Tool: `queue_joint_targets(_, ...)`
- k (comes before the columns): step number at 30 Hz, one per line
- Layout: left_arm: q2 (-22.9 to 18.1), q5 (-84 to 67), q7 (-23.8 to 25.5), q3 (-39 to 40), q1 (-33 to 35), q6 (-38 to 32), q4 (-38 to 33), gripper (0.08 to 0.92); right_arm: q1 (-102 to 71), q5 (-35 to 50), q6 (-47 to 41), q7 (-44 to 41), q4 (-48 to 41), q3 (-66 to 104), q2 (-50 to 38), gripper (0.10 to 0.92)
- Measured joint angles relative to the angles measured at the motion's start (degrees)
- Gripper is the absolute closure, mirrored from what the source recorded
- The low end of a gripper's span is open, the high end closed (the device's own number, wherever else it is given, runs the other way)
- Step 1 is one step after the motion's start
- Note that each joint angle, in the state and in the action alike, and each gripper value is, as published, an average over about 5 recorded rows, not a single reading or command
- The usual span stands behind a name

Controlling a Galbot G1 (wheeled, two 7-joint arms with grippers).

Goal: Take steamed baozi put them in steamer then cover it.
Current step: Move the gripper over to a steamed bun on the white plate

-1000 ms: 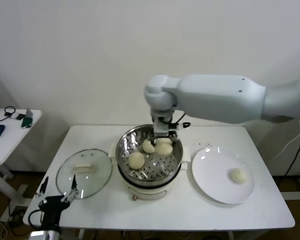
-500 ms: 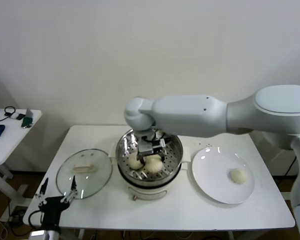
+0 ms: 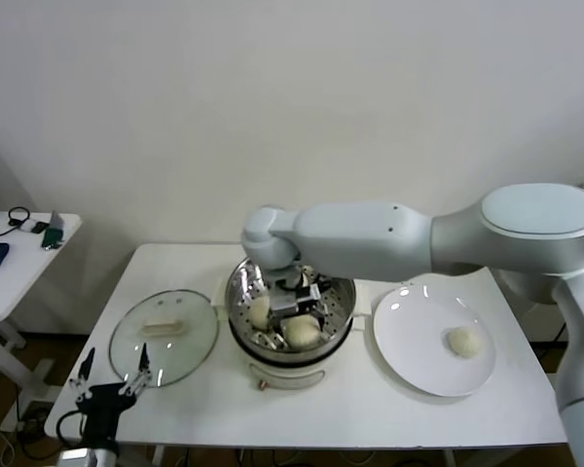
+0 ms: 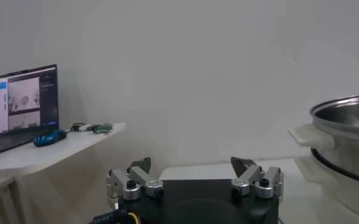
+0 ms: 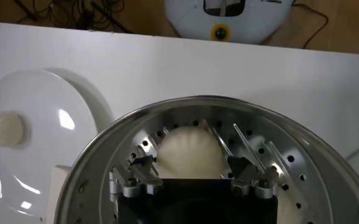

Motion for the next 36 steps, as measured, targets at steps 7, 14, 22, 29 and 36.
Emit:
queue_joint_targets(7,-0.1,0.0,0.0,0.2,-0.1,0.0,-0.2,0.177,1.1,-1.1,0.7,0.5,0.3,2.6,-1.7,0.202)
queue_joint_targets(14,0.0,-0.1,0.0,0.0,-0.4,0.0,-0.4,0.177,4.1,-1.3,-0.3,3.2,0.8,5.0,-6.1,0.203)
queue_joint_targets(22,0.4,0.2,-0.1,0.5,-1.0,-0.1,-0.4,0.177,8.7,2.8,-7.9,11.0,1.2,3.5,-17.0,0.203)
queue_joint_targets(29,0.8,0.4,0.3,0.7,-1.3,-0.4,0.2,0.177,9.6,10.6,-19.5,16.6,2.1,-0.3,-29.0,0.203)
queue_joint_targets(36,1.1,0.4,0.8,0.7,-1.2,-0.9,0.7,0.177,3.7,12.9,-29.7,19.9,2.2,0.5,-40.0,0.203)
